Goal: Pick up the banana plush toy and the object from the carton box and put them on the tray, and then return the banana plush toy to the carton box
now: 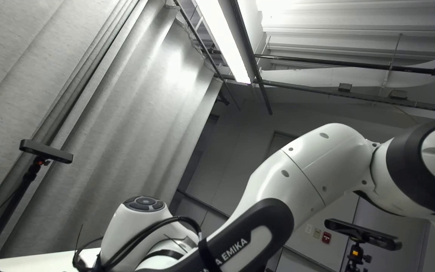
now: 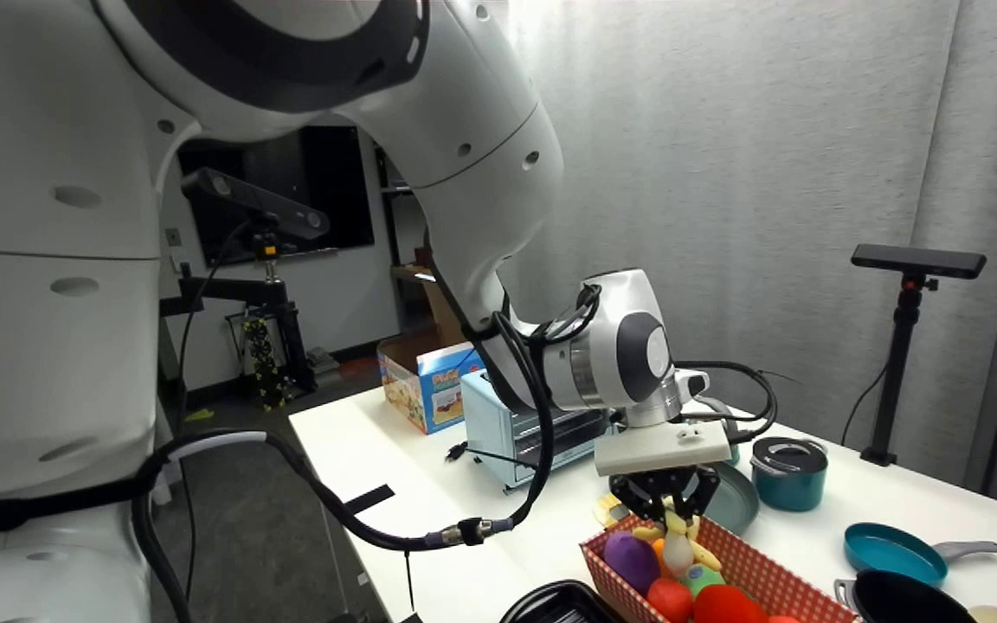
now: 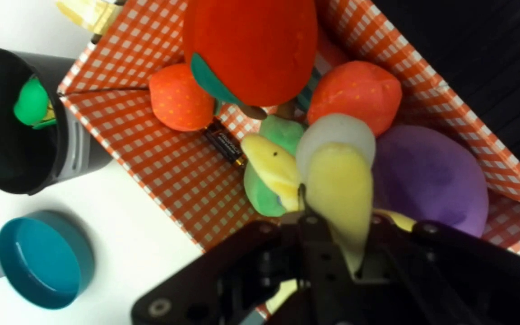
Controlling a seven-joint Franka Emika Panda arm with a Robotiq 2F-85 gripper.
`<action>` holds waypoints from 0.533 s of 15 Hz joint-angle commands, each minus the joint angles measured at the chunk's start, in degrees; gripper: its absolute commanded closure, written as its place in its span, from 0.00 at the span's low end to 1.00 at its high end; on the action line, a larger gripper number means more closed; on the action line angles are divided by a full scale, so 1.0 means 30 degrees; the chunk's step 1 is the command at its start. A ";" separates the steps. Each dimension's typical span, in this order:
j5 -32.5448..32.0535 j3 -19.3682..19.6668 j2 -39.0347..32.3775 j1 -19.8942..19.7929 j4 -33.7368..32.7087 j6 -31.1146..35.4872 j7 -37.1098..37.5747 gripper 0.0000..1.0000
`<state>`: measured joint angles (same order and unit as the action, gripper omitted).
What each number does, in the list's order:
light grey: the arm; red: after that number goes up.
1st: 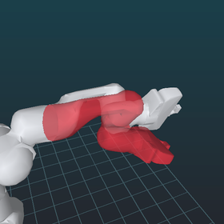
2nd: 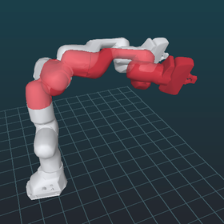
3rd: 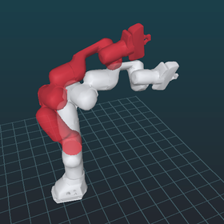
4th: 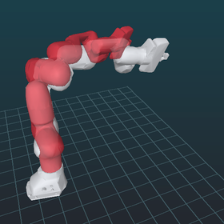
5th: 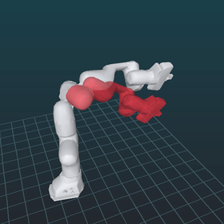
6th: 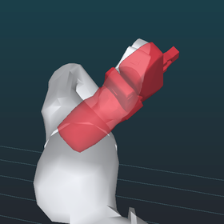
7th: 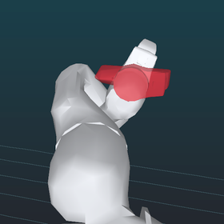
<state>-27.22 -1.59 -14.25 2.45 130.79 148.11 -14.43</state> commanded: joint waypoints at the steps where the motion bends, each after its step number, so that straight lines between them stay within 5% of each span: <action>1: -0.2752 0.1081 0.1149 0.0860 0.1182 0.1138 0.3243 0.97; 8: -0.3703 0.0930 0.1544 0.0772 0.1809 0.0997 0.7335 0.97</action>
<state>-38.21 0.72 -11.79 4.12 133.53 149.98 3.01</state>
